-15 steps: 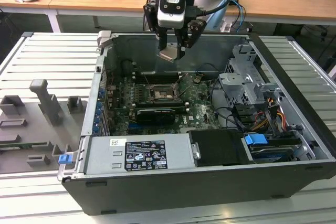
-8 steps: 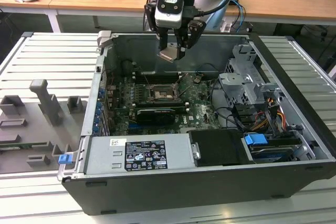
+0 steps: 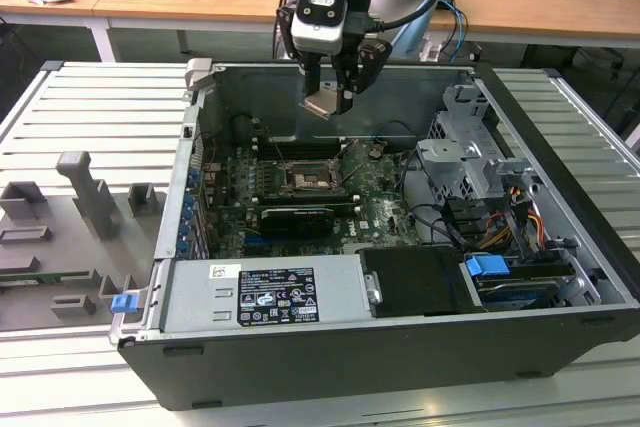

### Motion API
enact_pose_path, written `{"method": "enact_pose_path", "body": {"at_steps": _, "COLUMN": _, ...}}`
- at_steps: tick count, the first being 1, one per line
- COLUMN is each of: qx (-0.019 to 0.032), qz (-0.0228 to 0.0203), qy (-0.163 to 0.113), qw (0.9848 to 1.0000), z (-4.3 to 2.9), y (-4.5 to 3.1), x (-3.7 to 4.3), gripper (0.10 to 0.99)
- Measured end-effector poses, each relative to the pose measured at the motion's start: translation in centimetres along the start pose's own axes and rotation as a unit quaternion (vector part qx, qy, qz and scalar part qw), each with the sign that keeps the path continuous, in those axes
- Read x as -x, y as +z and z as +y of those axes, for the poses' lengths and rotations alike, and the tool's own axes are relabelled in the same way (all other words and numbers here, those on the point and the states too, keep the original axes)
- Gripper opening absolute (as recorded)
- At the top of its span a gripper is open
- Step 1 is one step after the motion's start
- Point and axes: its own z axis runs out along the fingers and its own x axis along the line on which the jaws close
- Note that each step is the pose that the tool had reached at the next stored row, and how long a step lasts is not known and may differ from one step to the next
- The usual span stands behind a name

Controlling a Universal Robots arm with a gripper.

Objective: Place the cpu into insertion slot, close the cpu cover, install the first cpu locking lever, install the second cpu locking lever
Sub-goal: 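Place the cpu into insertion slot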

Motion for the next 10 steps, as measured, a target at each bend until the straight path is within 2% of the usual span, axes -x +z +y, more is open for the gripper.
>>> {"method": "enact_pose_path", "body": {"at_steps": 10, "qx": 0.0005, "qz": -0.0027, "qy": 0.031, "qw": 0.9995, "z": 0.00, "y": 0.02, "x": 0.00, "gripper": 0.529}}
